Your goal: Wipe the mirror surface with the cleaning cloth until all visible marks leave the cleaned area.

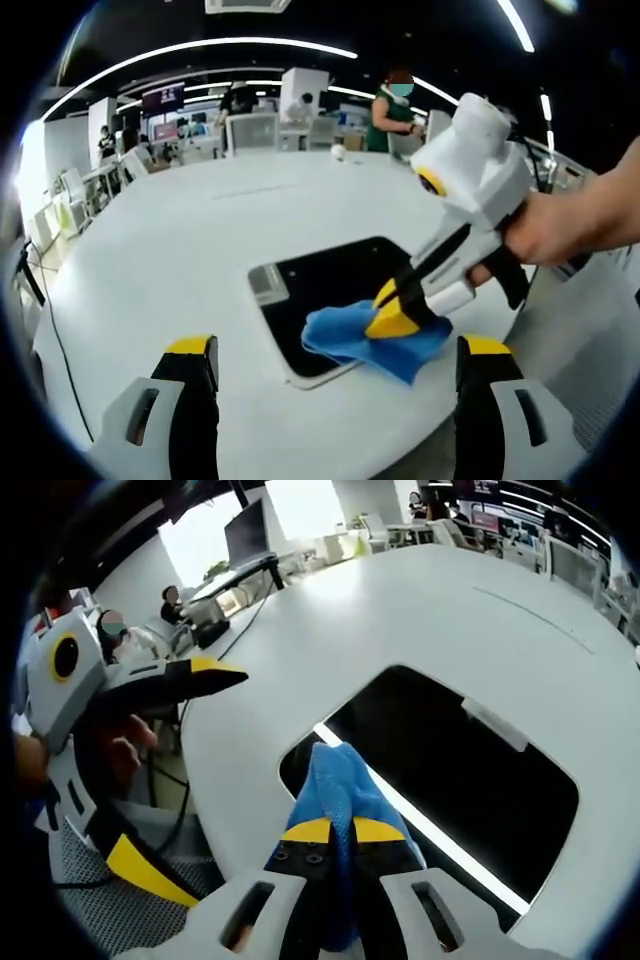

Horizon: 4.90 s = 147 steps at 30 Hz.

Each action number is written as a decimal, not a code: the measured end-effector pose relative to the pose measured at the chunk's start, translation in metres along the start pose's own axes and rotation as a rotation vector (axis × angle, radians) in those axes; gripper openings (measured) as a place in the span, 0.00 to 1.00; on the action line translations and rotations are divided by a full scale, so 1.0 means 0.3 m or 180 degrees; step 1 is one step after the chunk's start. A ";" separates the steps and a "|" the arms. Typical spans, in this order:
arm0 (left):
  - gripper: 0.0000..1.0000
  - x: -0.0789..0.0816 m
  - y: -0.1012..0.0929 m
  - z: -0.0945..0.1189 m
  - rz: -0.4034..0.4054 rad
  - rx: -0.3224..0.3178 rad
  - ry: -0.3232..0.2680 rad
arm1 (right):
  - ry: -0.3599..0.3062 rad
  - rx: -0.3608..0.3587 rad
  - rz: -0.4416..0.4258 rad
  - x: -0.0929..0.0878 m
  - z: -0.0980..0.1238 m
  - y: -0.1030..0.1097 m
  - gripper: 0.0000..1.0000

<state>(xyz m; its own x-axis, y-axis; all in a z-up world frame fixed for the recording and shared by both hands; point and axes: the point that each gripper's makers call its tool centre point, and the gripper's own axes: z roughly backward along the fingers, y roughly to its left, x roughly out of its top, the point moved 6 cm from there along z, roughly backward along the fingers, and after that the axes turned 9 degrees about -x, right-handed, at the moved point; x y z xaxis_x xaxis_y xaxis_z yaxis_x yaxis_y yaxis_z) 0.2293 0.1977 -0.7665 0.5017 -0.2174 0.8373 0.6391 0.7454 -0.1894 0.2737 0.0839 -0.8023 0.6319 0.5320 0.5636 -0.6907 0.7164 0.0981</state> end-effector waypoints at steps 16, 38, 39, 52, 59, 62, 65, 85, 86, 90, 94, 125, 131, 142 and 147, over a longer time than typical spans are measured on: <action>0.99 0.003 0.002 -0.003 0.0001 0.0004 0.0009 | 0.0025 0.0040 0.0001 -0.022 0.017 -0.018 0.01; 0.99 0.000 0.003 -0.008 -0.0004 -0.0008 0.0043 | 0.0064 0.0081 -0.0019 -0.046 0.037 -0.049 0.01; 0.99 0.000 0.002 -0.008 -0.0008 -0.0010 0.0045 | 0.0066 0.0082 -0.0018 -0.045 0.037 -0.049 0.01; 0.99 -0.002 0.002 -0.010 -0.0007 -0.0019 0.0046 | 0.0115 0.0085 0.0009 -0.039 0.035 -0.052 0.00; 0.99 -0.003 0.001 -0.012 -0.0017 -0.0031 0.0058 | 0.0135 0.0022 -0.0061 -0.027 0.030 -0.083 0.00; 0.99 -0.003 0.001 -0.012 -0.0014 -0.0033 0.0059 | 0.0131 0.0000 -0.0053 -0.021 0.028 -0.101 0.00; 0.99 -0.003 0.000 -0.012 -0.0016 -0.0032 0.0060 | 0.0132 -0.0011 -0.0025 -0.016 0.027 -0.108 0.00; 0.99 -0.004 0.004 -0.013 0.0015 -0.0023 0.0046 | 0.0162 -0.0048 0.0113 0.050 -0.007 -0.184 0.00; 0.99 -0.004 0.003 -0.013 0.0018 -0.0023 0.0046 | 0.0158 -0.0049 0.0134 0.057 -0.012 -0.193 0.00; 0.99 -0.003 0.002 -0.013 0.0018 -0.0028 0.0046 | 0.0163 -0.0045 0.0117 0.073 -0.020 -0.212 0.00; 0.99 -0.005 0.005 -0.014 0.0027 -0.0024 0.0046 | 0.0163 -0.0044 0.0134 0.089 -0.030 -0.226 0.00; 1.00 0.053 -0.028 -0.026 -0.0069 -0.0046 0.0126 | 0.0135 -0.0058 0.0279 0.218 -0.116 -0.356 0.00; 1.00 0.034 -0.028 -0.032 -0.0043 -0.0011 0.0205 | 0.0132 -0.0076 0.0310 0.238 -0.128 -0.373 0.00; 1.00 0.037 -0.032 -0.028 0.0068 -0.0024 0.0100 | 0.0105 -0.0074 0.0356 0.253 -0.140 -0.385 0.00; 1.00 0.037 -0.044 -0.038 0.0021 -0.0063 0.0102 | 0.0110 -0.0042 0.0368 0.252 -0.141 -0.387 0.00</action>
<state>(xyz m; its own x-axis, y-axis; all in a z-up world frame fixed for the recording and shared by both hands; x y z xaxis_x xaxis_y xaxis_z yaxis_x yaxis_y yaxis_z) 0.2332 0.1782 -0.7605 0.5241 -0.2327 0.8192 0.6469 0.7344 -0.2052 0.4166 0.0601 -0.8058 0.5600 0.6265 0.5421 -0.7552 0.6551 0.0231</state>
